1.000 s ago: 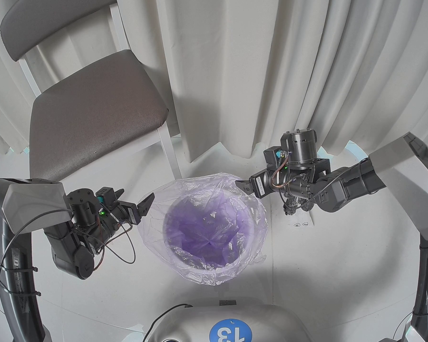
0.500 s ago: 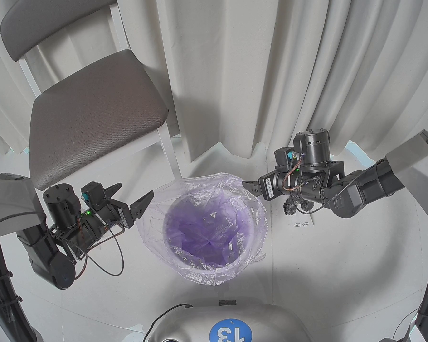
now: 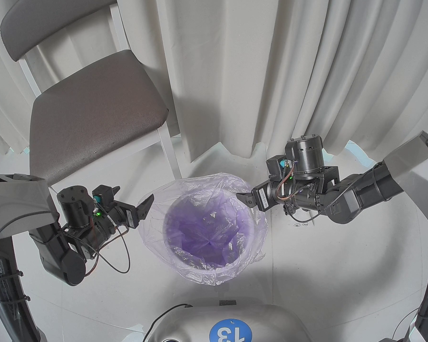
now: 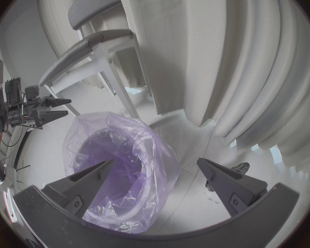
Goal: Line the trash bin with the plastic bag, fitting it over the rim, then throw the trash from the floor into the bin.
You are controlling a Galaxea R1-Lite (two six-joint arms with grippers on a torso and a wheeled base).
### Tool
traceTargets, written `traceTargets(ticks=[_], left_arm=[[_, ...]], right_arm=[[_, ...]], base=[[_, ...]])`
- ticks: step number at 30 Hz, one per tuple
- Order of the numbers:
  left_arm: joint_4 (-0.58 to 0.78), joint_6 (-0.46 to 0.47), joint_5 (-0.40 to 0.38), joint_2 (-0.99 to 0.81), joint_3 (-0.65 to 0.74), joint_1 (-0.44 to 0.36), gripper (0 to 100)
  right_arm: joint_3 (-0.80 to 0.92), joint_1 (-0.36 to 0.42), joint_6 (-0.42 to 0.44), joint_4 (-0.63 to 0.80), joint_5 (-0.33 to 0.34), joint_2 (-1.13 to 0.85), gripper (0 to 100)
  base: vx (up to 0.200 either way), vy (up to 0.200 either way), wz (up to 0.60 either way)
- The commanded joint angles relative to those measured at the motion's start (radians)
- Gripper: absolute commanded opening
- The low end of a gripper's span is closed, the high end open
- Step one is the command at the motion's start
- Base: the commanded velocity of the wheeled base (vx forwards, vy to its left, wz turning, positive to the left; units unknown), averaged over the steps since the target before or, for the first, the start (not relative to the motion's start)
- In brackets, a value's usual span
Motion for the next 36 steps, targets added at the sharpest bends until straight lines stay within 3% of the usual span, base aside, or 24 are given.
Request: traceTargets(ticks=[1, 7, 25, 36], left_arm=[[0.175, 0.039, -0.007, 0.048, -0.124, -0.019, 100], [0.396, 0.027, -0.022, 0.029, -0.228, 0.000, 100], [0.398, -0.001, -0.010, 0.129, -0.302, 0.040, 100], [0.401, -0.035, -0.004, 0.252, -0.464, 0.044, 100]], right_arm=[[-0.045, -0.004, -0.048, 0.086, -0.040, 0.048, 100], [-0.080, -0.034, -0.056, 0.083, -0.055, 0.111, 100], [-0.141, -0.128, -0.051, 0.051, -0.055, 0.211, 100], [-0.195, -0.128, -0.041, 0.011, -0.055, 0.277, 100]], base=[[0.000, 0.000, 0.00], [0.000, 0.000, 0.00], [0.000, 0.000, 0.00], [0.000, 0.000, 0.00]])
